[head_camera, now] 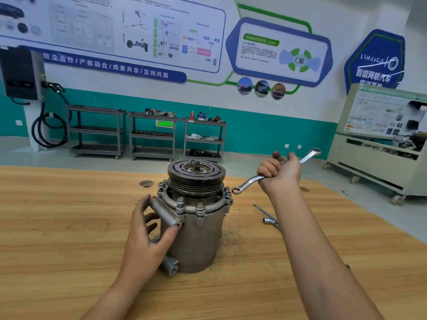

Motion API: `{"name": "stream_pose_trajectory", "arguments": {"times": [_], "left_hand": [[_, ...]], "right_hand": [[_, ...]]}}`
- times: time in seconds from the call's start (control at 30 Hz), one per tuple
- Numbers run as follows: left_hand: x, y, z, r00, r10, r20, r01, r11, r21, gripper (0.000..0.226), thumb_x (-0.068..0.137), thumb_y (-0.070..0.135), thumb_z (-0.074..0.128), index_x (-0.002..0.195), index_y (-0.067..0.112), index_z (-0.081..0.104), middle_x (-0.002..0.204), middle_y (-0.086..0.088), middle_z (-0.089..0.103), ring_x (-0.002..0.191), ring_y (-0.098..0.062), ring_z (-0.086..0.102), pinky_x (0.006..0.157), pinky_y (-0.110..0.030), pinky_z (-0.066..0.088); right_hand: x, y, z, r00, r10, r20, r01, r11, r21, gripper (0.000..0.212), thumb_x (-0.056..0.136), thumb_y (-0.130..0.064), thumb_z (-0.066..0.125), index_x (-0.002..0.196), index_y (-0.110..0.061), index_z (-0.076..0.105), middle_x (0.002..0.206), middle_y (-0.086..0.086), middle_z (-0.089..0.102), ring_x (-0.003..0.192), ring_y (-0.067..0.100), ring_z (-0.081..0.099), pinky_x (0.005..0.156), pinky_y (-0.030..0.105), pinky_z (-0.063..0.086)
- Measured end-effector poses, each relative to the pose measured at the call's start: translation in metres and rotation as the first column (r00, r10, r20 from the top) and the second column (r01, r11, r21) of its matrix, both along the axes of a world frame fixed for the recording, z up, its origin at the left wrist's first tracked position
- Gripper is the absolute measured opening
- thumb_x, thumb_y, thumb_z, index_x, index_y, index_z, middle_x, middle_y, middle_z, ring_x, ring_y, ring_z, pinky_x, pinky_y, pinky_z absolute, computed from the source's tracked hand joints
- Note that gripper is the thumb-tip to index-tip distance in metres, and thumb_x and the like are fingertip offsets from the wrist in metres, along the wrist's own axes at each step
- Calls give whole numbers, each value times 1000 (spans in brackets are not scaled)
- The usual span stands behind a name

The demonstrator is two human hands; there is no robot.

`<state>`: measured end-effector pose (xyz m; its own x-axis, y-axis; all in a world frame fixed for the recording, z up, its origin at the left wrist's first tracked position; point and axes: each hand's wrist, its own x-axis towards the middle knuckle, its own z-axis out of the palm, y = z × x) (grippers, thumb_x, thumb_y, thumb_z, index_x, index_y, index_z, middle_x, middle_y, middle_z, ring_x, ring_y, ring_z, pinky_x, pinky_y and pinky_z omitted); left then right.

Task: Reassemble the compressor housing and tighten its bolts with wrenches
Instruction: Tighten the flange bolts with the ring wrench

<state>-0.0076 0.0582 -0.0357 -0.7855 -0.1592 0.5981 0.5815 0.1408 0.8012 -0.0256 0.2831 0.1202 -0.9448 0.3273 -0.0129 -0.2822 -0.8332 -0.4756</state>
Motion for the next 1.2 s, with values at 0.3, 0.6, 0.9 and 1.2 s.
{"name": "stream_pose_trajectory", "arguments": {"times": [0.3, 0.6, 0.9, 1.2], "left_hand": [[-4, -5, -1, 998, -12, -58, 11, 1000, -15, 71, 74, 30, 77, 119, 57, 28, 130, 33, 35, 113, 3, 49, 88, -16, 41], [-9, -5, 4, 999, -22, 25, 23, 1000, -11, 68, 64, 50, 57, 126, 45, 28, 124, 39, 35, 108, 14, 47, 79, -12, 42], [-14, -29, 26, 994, -77, 75, 92, 969, -231, 65, 60, 35, 68, 119, 39, 41, 114, 24, 47, 103, 20, 46, 84, -15, 38], [-20, -32, 25, 993, -40, 109, 62, 976, -209, 71, 56, 7, 85, 114, 26, 48, 110, 10, 56, 103, -5, 54, 87, -28, 40]], "right_hand": [[-17, -13, 1, 991, 118, 67, -126, 983, 132, 41, 102, -33, 30, 68, -13, 40, 35, -7, 23, 25, 6, 18, 27, 16, 14], [-35, -24, -12, 940, 296, 168, -311, 948, 74, 36, 98, -16, 35, 62, -14, 34, 32, -7, 22, 22, 6, 19, 25, 15, 16], [-13, -15, -21, 994, -16, 103, 14, 1000, 28, 34, 99, -12, 31, 65, -15, 31, 34, -7, 20, 24, 8, 17, 29, 12, 18], [33, -37, -33, 872, -488, -26, 488, 867, 97, 23, 96, -13, 40, 73, -13, 38, 43, -6, 27, 33, 9, 28, 40, 18, 40]]}}
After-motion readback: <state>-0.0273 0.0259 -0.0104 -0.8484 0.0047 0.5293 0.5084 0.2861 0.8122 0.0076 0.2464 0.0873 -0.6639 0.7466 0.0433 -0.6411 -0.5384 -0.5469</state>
